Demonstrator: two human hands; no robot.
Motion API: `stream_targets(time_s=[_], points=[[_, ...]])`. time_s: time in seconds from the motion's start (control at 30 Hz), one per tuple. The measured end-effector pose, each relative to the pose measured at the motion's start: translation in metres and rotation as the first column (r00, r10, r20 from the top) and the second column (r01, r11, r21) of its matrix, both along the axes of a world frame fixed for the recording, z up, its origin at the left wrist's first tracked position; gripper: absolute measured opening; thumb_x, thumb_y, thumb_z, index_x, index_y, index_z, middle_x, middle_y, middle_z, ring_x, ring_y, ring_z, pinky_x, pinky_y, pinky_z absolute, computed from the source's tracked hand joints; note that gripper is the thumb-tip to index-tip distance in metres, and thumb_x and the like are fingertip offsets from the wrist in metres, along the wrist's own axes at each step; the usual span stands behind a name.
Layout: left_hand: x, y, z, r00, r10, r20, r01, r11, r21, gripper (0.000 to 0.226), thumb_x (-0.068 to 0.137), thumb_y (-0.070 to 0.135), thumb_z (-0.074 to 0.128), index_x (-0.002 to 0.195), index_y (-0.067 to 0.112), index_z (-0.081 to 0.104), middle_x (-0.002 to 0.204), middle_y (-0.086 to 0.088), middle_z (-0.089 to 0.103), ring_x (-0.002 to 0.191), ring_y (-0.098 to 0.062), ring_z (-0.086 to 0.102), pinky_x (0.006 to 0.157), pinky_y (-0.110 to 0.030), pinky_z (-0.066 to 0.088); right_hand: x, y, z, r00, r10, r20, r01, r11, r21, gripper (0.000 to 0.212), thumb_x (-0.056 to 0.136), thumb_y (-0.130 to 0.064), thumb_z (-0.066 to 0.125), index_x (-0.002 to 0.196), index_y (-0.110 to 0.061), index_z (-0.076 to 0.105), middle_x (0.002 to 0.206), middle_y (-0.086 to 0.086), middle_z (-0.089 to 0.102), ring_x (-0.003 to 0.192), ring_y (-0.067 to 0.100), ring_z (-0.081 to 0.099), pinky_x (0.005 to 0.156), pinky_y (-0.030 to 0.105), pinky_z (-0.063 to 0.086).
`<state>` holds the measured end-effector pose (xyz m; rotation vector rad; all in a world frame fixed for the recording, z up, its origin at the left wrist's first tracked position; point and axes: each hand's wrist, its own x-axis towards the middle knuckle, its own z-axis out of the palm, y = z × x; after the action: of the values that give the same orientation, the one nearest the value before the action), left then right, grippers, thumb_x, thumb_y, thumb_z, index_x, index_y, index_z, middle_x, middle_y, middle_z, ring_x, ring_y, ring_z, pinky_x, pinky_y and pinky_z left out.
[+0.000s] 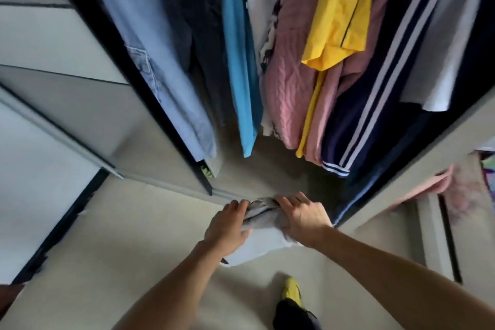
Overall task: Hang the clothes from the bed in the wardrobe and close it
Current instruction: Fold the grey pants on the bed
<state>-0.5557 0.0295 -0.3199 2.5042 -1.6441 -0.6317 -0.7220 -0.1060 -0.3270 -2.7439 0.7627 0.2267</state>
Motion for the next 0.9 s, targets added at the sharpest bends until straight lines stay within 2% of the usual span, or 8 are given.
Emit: stream_targets(time_s=[0.17,0.43,0.5,0.63,0.67,0.8,0.9], points=[[0.065,-0.022,-0.045,0.999,0.039,-0.004,-0.039,0.996,0.083,0.046,0.084,0.031,0.060,0.124,0.017,0.040,0.118,-0.004,0.049,0.109,-0.026,0.051,0.086,-0.037,0.044,0.073,-0.027,-0.050,1.000,0.022,-0.010,-0.022,0.999,0.044,0.076,0.080,-0.043,0.061,0.148,-0.029,0.028,0.136,-0.003,0.052,0.127,0.024,0.042,0.085,0.039,0.051],[0.149,-0.060,-0.148,0.995,0.073,-0.074,-0.061,0.985,0.162,0.046,0.085,0.031,0.062,0.123,0.016,0.041,0.117,-0.006,0.051,0.106,-0.028,0.054,0.083,-0.038,0.045,0.161,-0.066,-0.149,0.996,0.023,-0.088,-0.017,0.998,0.066,0.076,0.082,-0.047,0.059,0.148,-0.030,0.026,0.135,-0.005,0.052,0.129,0.022,0.040,0.083,0.036,0.049],[0.170,-0.070,-0.180,0.994,0.063,-0.086,-0.047,0.984,0.174,0.046,0.085,0.031,0.061,0.124,0.016,0.040,0.117,-0.007,0.050,0.108,-0.028,0.053,0.084,-0.039,0.046,0.179,-0.072,-0.178,0.994,0.009,-0.112,-0.002,0.998,0.062,0.076,0.078,-0.049,0.063,0.145,-0.030,0.034,0.128,-0.005,0.057,0.124,0.023,0.046,0.078,0.037,0.052],[0.213,-0.088,-0.256,0.995,0.012,-0.097,0.003,0.988,0.154,0.049,0.086,0.030,0.061,0.127,0.017,0.038,0.120,-0.006,0.049,0.111,-0.027,0.051,0.088,-0.038,0.045,0.217,-0.079,-0.251,0.985,-0.064,-0.161,0.072,0.996,0.044,0.081,0.054,-0.049,0.082,0.127,-0.027,0.056,0.097,-0.004,0.069,0.096,0.023,0.061,0.051,0.035,0.054],[0.224,-0.093,-0.277,0.995,-0.005,-0.102,0.020,0.989,0.147,0.050,0.086,0.030,0.062,0.127,0.017,0.038,0.121,-0.006,0.048,0.111,-0.027,0.051,0.088,-0.038,0.045,0.226,-0.080,-0.271,0.983,-0.089,-0.158,0.096,0.995,0.039,0.081,0.052,-0.048,0.082,0.126,-0.027,0.057,0.095,-0.004,0.069,0.094,0.024,0.062,0.049,0.034,0.053],[0.269,-0.118,-0.356,0.989,-0.083,-0.123,0.097,0.989,0.110,0.051,0.084,0.029,0.066,0.126,0.017,0.038,0.120,-0.007,0.048,0.108,-0.028,0.051,0.087,-0.039,0.046,0.261,-0.091,-0.340,0.974,-0.175,-0.147,0.177,0.984,0.006,0.077,0.066,-0.043,0.074,0.137,-0.027,0.048,0.110,-0.002,0.065,0.111,0.025,0.055,0.064,0.037,0.052],[0.301,-0.146,-0.408,0.981,-0.132,-0.144,0.141,0.989,0.049,0.052,0.081,0.029,0.066,0.125,0.019,0.040,0.117,-0.009,0.048,0.107,-0.031,0.051,0.083,-0.041,0.045,0.286,-0.107,-0.385,0.963,-0.250,-0.104,0.250,0.968,-0.015,0.075,0.072,-0.045,0.071,0.140,-0.028,0.043,0.118,-0.001,0.063,0.116,0.025,0.052,0.074,0.038,0.051]])
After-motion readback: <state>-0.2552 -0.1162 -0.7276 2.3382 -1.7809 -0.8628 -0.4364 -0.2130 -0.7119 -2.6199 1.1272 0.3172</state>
